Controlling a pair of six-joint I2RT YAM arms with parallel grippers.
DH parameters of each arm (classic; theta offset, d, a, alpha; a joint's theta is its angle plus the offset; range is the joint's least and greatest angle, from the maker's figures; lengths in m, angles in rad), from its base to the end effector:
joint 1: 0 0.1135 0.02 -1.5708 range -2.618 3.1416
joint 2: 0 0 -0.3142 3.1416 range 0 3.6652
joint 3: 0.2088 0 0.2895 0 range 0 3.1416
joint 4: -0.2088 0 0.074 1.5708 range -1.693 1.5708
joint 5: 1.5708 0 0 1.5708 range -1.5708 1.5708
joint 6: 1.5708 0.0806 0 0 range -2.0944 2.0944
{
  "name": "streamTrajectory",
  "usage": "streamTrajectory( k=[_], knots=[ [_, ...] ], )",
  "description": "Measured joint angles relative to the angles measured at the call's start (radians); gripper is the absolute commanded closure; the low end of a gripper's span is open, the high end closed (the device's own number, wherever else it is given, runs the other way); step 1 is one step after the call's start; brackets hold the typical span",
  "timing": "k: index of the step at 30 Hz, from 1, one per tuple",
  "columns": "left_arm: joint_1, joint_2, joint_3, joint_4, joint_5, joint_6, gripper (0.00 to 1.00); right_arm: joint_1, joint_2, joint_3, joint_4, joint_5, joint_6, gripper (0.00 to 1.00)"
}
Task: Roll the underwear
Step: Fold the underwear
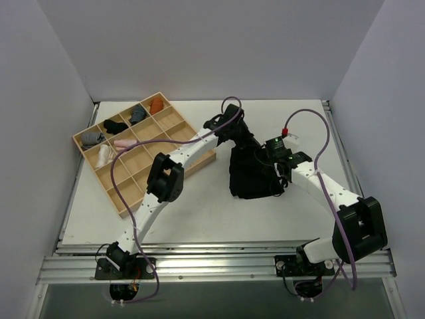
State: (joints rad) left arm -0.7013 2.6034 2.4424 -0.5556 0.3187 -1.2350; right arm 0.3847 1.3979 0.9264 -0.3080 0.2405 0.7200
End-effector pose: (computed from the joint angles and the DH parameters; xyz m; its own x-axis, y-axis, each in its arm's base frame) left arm 0.5128 -0.4661 0.1895 -0.9143 -0.4014 -0.0542 -0.2124 0.5890 -0.7798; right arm 0.3352 0.1150 0.2408 -0.6266 0.4372 -0.6451 0.2737 0.8985 0.3431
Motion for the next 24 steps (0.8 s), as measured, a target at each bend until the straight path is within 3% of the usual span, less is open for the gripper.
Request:
streamTrajectory(
  k=[3,4,6,7,11,17,24],
  knots=[
    [-0.009,0.021,0.000,0.056,0.016,-0.018,0.87,-0.013,0.001,0.012,-0.015,0.006,0.013,0.75],
    [-0.012,0.028,0.000,0.080,0.023,-0.021,0.79,-0.017,0.001,0.017,-0.019,0.009,0.016,0.73],
    [-0.021,0.041,0.000,0.124,0.035,-0.026,0.71,-0.022,0.001,0.024,-0.026,0.017,0.019,0.72],
    [-0.025,0.046,0.000,0.143,0.044,-0.026,0.61,-0.031,0.001,0.025,-0.027,0.017,0.018,0.73],
    [-0.035,0.043,-0.009,0.167,0.067,0.000,0.48,-0.119,0.004,0.025,-0.029,0.001,0.014,0.74],
    [-0.020,-0.039,-0.124,0.130,0.073,0.099,0.40,-0.279,0.080,0.031,-0.015,-0.017,0.008,0.76],
    [0.031,-0.239,-0.222,-0.070,-0.016,0.302,0.40,-0.325,0.167,-0.002,0.051,-0.084,-0.006,0.78]
  ],
)
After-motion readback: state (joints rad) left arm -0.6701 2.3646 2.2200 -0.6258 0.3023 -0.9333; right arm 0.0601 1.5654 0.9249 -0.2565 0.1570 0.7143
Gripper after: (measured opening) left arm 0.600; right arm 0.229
